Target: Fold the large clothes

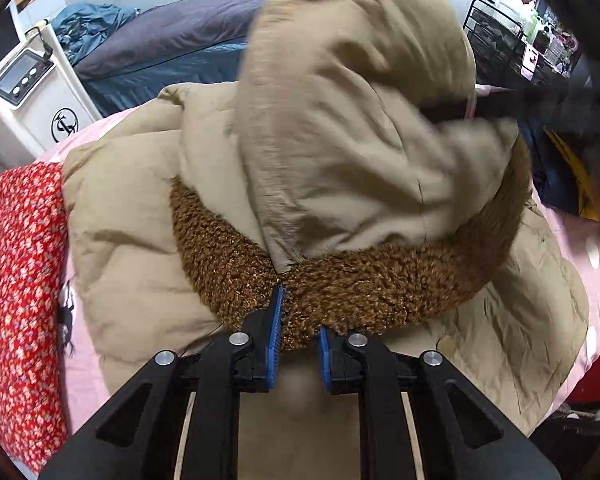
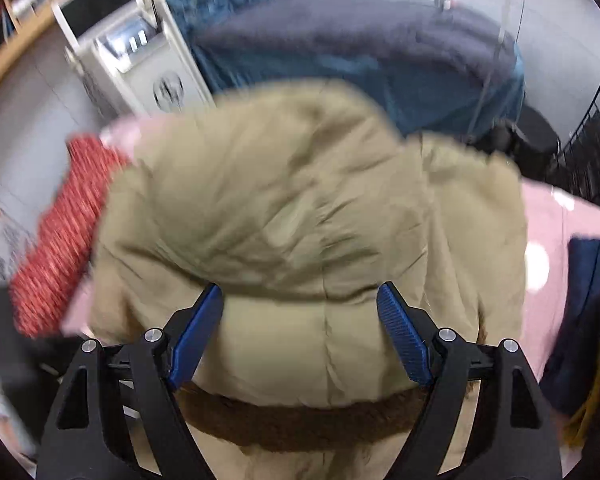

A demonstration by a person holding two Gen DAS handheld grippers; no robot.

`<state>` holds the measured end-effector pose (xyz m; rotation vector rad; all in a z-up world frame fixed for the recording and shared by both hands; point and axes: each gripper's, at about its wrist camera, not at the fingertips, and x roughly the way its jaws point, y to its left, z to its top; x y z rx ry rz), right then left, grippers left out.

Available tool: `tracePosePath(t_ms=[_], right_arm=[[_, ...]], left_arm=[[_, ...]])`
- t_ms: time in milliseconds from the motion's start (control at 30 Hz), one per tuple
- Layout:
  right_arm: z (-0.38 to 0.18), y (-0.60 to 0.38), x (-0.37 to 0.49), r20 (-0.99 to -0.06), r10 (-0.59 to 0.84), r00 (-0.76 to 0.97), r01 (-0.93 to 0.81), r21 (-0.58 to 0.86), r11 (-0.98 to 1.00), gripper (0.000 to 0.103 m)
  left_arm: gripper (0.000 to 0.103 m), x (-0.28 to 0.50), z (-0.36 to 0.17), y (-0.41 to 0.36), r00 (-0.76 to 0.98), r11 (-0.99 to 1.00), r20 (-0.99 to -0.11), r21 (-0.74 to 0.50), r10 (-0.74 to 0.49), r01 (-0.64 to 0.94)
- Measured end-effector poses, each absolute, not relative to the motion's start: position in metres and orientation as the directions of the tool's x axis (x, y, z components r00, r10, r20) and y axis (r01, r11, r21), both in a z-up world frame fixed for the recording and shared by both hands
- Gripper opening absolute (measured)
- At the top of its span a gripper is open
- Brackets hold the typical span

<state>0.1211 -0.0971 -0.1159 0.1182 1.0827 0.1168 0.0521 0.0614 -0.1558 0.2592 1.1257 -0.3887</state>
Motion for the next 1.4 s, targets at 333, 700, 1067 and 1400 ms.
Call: tracePosePath(t_ms=[333,700,1067,1400], right_arm=[[-0.135,-0.132,0.107,-0.872,0.228,0.432,0.06,0.28,0.958,0.08],[-0.125,-0.15,0.076,-0.842,0.241,0.482,0.086,0.32,0.944,0.08],[-0.119,-0.158,0.118,-0.87,0.212,0.446,0.09,0.279,0.956,0.08],[-0.181,-0.143,0.166,-0.935,0.153,0.32,0.138,0.206,0.969,0.087]], left_arm=[[0.099,0.036,-0.11,0.04,0.371,0.812,-0.903,0.044,-0.217,0.581],[0.093,0.021,-0.098,0.051,0.432,0.801,-0.866,0.065,-0.251,0.595],[0.096,0.141,-0.148,0.019,0.457,0.956,-0.884,0.05,-0.092,0.29],[0.098,0.191,-0.204,0.028,0.321,0.987,-0.945,-0.005,-0.058,0.164]])
